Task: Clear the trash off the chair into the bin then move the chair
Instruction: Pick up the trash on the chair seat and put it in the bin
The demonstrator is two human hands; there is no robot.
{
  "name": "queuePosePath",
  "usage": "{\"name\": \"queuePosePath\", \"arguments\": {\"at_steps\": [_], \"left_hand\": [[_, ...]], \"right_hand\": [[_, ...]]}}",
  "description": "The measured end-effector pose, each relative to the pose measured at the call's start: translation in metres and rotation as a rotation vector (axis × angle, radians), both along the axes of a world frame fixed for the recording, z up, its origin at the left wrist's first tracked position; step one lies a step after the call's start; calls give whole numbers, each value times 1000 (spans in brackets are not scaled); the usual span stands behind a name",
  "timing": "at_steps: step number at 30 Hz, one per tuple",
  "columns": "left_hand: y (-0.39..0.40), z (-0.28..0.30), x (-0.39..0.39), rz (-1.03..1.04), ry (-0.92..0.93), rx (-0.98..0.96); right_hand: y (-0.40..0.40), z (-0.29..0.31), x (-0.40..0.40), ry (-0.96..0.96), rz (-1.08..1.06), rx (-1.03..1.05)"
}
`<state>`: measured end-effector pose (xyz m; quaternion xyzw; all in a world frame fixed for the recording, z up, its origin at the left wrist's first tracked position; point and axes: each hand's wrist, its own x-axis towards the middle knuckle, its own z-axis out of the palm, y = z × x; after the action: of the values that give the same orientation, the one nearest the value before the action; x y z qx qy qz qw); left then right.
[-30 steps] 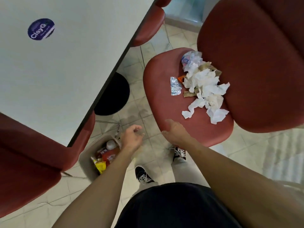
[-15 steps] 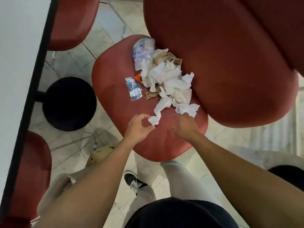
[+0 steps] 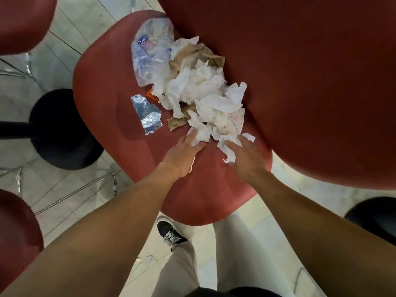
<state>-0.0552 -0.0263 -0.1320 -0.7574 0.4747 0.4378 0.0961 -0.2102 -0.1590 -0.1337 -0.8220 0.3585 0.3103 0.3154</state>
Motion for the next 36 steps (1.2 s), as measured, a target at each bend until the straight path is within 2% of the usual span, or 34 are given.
{"name": "queuePosePath", "arguments": {"at_steps": [10, 15, 21, 27, 36], "left_hand": [[9, -13, -3, 261, 45, -76], [23, 17, -7, 432, -7, -179], [71, 63, -12, 662, -27, -272], [157, 94, -22, 961, -61, -347], [294, 134, -33, 1120, -176, -397]], "right_hand": [[5, -2, 6, -97, -120, -48], [23, 21, 5, -260, -261, -69], [65, 64, 16, -330, -373, -12], [132, 114, 24, -403, -227, -30], [259, 157, 33, -455, -50, -10]]}}
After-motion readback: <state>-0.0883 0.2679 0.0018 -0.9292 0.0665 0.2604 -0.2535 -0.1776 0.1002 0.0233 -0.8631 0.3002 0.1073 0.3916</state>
